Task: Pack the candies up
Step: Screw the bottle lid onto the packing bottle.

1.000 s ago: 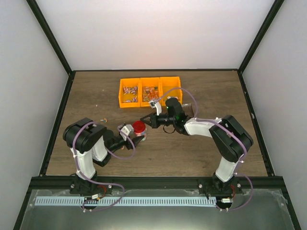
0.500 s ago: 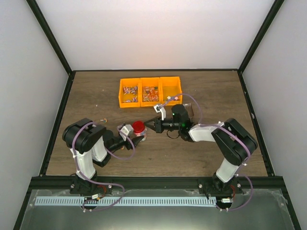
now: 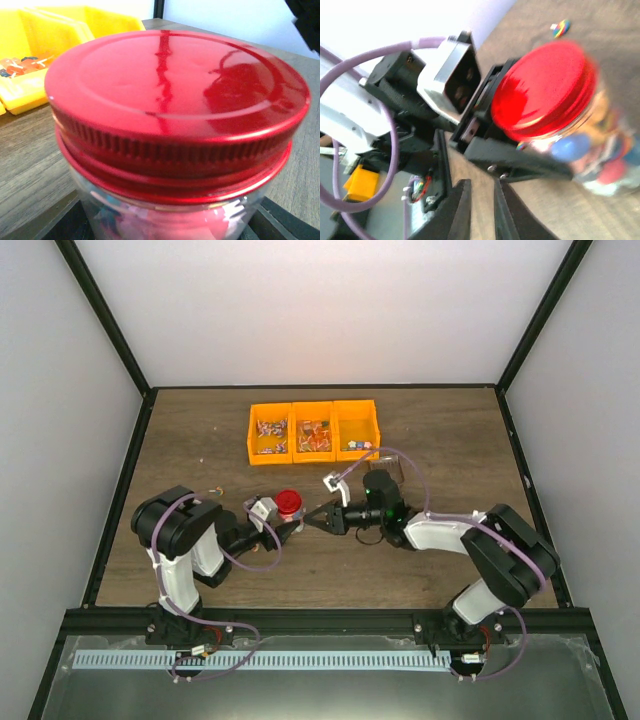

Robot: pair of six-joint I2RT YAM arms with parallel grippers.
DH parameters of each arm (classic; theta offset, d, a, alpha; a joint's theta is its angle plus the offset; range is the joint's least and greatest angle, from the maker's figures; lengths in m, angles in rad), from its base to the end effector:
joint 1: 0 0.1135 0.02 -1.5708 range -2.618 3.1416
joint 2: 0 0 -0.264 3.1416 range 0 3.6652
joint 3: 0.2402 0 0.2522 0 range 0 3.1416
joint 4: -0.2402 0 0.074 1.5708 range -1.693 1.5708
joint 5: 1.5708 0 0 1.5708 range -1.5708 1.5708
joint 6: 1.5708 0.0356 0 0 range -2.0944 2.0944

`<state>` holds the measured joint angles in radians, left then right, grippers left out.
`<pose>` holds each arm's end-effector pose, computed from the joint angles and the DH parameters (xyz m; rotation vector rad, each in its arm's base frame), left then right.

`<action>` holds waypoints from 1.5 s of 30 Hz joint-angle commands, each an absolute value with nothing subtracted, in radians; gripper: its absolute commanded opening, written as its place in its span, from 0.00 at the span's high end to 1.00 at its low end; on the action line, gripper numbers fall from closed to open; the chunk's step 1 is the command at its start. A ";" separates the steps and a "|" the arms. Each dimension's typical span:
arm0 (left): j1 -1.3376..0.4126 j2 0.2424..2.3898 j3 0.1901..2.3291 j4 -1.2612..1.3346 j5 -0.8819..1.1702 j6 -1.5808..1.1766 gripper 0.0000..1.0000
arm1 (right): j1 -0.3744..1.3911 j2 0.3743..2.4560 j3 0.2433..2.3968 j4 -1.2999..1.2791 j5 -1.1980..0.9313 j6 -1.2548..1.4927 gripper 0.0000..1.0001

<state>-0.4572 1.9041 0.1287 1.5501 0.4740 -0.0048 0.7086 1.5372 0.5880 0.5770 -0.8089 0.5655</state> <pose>0.1888 -0.1110 0.0873 0.7418 1.6777 -0.7522 0.2068 0.2111 0.1773 -0.7610 2.0464 1.5725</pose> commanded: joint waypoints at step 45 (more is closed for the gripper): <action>-0.423 1.979 0.075 1.772 0.463 -0.047 0.46 | 0.705 1.695 0.784 0.381 -0.881 0.454 0.99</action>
